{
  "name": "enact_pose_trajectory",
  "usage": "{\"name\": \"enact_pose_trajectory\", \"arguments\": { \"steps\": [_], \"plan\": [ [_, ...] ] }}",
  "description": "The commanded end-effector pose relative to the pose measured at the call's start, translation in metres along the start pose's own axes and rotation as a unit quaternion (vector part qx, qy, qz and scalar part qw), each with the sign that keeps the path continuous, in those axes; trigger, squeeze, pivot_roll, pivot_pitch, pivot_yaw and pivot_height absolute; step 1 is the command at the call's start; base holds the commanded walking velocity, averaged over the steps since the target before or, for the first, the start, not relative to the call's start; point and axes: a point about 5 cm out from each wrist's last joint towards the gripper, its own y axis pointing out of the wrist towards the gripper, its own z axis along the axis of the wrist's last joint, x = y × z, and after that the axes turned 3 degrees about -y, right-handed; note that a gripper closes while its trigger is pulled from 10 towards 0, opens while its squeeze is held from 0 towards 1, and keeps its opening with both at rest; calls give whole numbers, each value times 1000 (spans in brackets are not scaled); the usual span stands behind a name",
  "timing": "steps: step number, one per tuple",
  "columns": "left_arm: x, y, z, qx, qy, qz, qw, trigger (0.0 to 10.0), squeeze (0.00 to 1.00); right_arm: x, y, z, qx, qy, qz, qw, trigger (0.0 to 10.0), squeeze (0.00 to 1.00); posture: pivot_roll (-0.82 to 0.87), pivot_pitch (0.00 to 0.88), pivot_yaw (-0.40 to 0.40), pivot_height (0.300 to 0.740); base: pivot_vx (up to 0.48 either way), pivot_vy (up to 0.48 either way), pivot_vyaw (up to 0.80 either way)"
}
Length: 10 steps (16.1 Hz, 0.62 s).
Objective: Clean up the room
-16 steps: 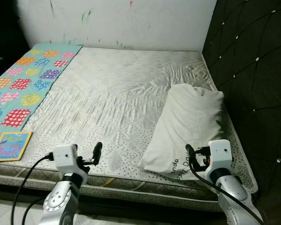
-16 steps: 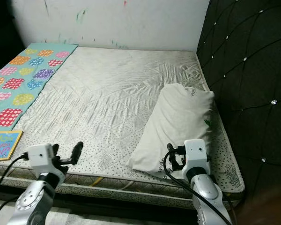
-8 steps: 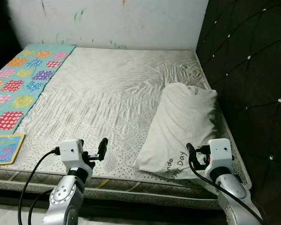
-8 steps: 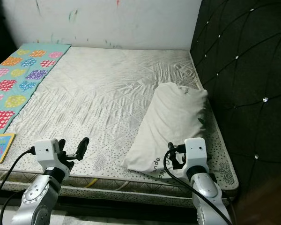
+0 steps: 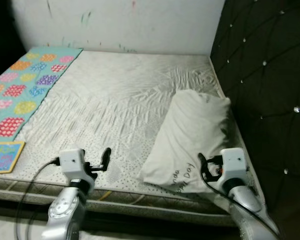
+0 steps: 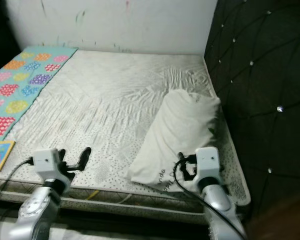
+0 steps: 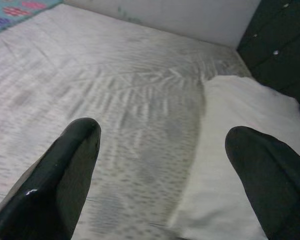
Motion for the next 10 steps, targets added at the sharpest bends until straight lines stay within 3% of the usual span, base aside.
{"name": "enact_pose_trajectory", "arguments": {
  "steps": [1,8,10],
  "plan": [
    [-2,1,2,-1,7,2,1000,10000,0,-1,0,1,-1,-2,2,1000,10000,0,-94,0,20,740,0,-371,0],
    [-1,1,1,-2,9,2,1000,10000,0,-1,0,1,0,-4,4,1000,10000,0,-93,0,19,740,0,-366,0],
    [-1,3,4,6,18,4,1000,10000,0,-1,0,1,0,-4,4,1000,10000,0,-95,0,20,740,0,0,0]
  ]
}}
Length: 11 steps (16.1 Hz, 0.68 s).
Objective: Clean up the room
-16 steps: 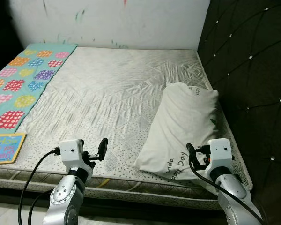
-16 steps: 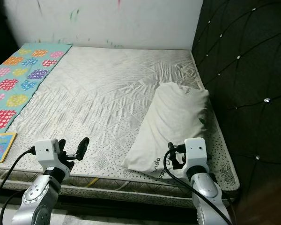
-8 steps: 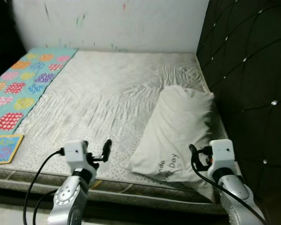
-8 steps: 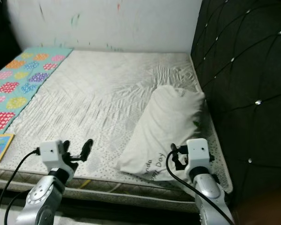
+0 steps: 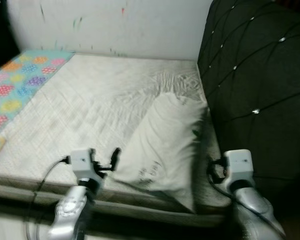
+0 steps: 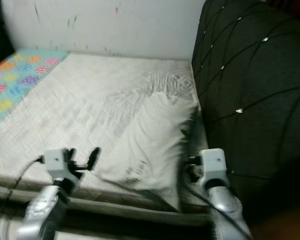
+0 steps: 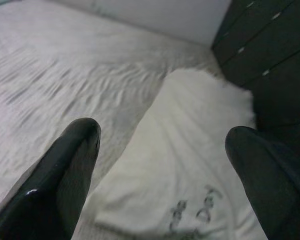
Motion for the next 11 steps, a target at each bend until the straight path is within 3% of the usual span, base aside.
{"name": "enact_pose_trajectory", "arguments": {
  "steps": [1,7,11],
  "plan": [
    [-1,3,8,15,9,5,1000,10000,0,1,1,3,5,-1,0,1000,10000,0,-95,0,20,740,0,0,0],
    [4,3,7,18,4,-8,1000,10000,0,2,0,3,3,-1,-1,1000,10000,0,-96,0,16,740,0,0,0],
    [5,4,6,16,2,-11,1000,10000,0,3,1,3,1,-1,-2,1000,10000,0,-98,0,16,740,0,0,-725]
  ]
}}
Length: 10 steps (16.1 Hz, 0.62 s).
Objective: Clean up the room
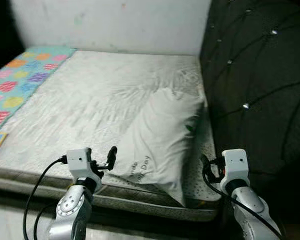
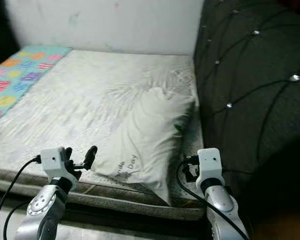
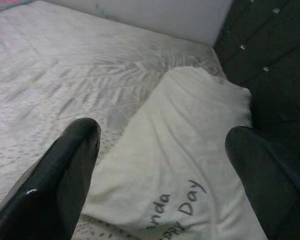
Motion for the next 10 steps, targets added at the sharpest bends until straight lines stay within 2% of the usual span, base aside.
{"name": "enact_pose_trajectory", "arguments": {
  "steps": [1,4,10],
  "plan": [
    [1,2,3,5,5,-5,1000,10000,0,0,1,2,1,2,1,1000,10000,0,-100,0,18,740,0,0,-775],
    [2,2,3,5,4,-8,1000,10000,0,0,1,2,2,4,1,1000,10000,0,-101,0,18,740,0,0,-696],
    [5,3,3,7,0,-18,1000,10000,0,0,2,3,4,2,2,1000,10000,0,-102,0,17,740,0,0,0]
  ]
}}
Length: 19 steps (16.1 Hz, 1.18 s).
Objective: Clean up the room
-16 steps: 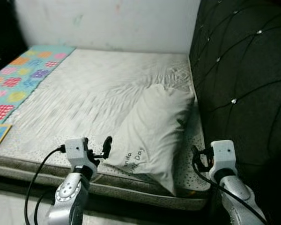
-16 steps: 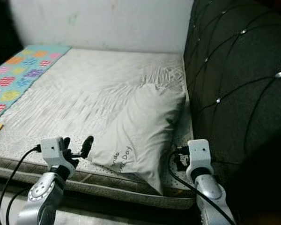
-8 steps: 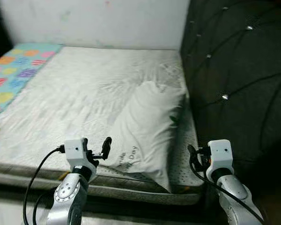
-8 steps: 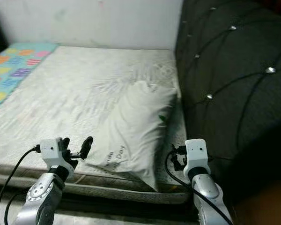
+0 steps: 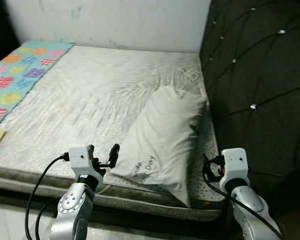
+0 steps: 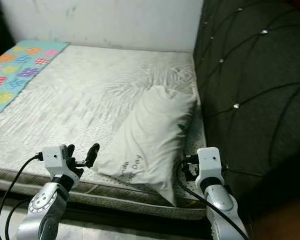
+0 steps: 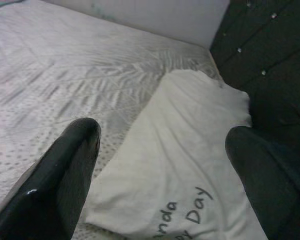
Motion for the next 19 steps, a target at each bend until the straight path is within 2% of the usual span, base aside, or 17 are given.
{"name": "enact_pose_trajectory", "arguments": {
  "steps": [1,6,19],
  "plan": [
    [0,-1,-1,-1,0,-3,1000,10000,0,1,1,1,0,3,0,1000,10000,0,-103,0,17,740,0,0,0],
    [1,1,-1,-1,0,-13,1000,10000,0,0,2,2,2,1,1,1000,10000,0,-104,0,16,740,0,0,0],
    [3,2,-2,-1,6,-17,1000,10000,0,0,2,1,-1,3,2,1000,10000,0,-104,0,18,740,299,0,0]
  ]
}}
